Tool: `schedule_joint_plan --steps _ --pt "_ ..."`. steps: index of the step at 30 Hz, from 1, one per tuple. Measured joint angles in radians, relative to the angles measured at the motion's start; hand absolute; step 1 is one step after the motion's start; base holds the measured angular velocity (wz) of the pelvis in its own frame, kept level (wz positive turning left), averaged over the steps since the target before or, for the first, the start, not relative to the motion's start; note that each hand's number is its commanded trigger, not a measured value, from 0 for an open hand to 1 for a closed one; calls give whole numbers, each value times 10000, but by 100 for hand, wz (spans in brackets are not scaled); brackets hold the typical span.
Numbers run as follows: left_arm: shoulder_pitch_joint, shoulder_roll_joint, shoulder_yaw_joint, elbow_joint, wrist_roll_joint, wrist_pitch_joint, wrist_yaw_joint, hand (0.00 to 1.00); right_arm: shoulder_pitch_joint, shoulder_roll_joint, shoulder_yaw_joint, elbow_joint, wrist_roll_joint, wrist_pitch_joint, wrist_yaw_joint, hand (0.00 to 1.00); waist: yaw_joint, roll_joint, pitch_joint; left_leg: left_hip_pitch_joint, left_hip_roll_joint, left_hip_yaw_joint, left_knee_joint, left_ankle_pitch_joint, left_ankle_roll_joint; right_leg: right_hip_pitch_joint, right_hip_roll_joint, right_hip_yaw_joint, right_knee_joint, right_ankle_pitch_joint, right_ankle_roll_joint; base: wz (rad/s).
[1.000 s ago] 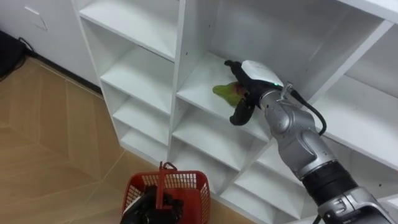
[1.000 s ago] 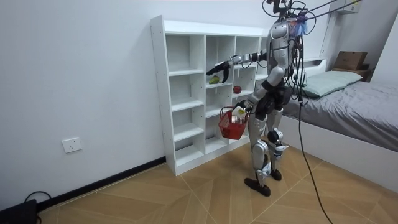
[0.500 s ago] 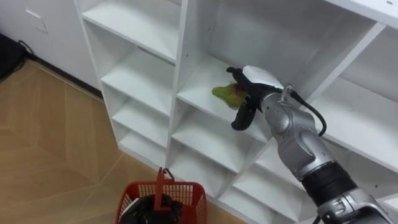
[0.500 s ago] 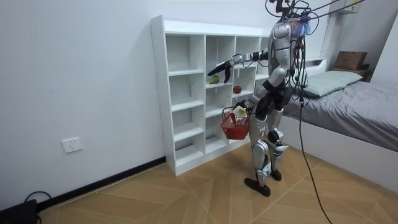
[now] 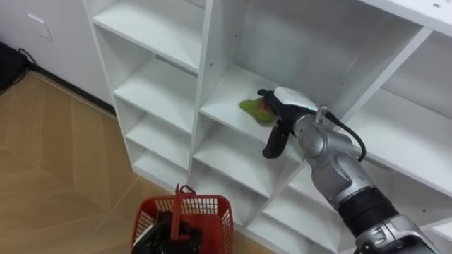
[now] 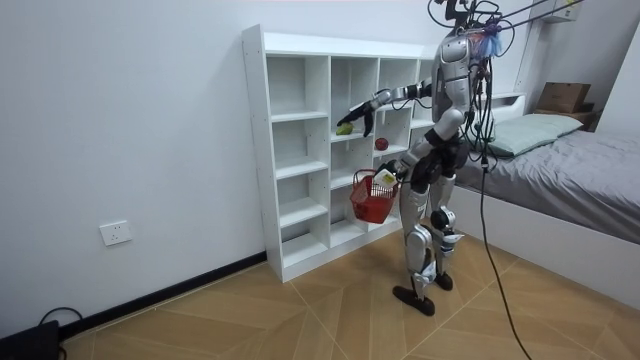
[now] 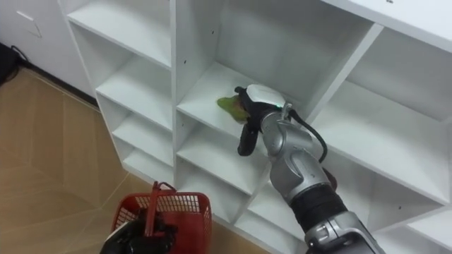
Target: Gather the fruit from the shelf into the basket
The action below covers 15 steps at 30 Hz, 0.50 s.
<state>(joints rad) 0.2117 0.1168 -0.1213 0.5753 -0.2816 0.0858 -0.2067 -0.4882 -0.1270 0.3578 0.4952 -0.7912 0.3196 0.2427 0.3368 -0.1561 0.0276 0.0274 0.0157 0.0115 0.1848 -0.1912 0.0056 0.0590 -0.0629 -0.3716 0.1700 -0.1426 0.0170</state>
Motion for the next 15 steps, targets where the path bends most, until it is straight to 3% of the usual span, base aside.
schedule_joint_plan --steps 10,15 --pt "13 58 -9 4 -16 15 -20 100 22 27 41 1 -341 93 -48 0 1 7 2 18 -19 -154 -9 4 1 74 -5 -166 -9 -3 5 4" --pt "12 78 -12 47 -7 -32 -12 100 22 76 39 38 -324 -45 -556 0 2 15 8 40 -74 -256 40 15 17 102 -63 -278 -12 -27 42 5"
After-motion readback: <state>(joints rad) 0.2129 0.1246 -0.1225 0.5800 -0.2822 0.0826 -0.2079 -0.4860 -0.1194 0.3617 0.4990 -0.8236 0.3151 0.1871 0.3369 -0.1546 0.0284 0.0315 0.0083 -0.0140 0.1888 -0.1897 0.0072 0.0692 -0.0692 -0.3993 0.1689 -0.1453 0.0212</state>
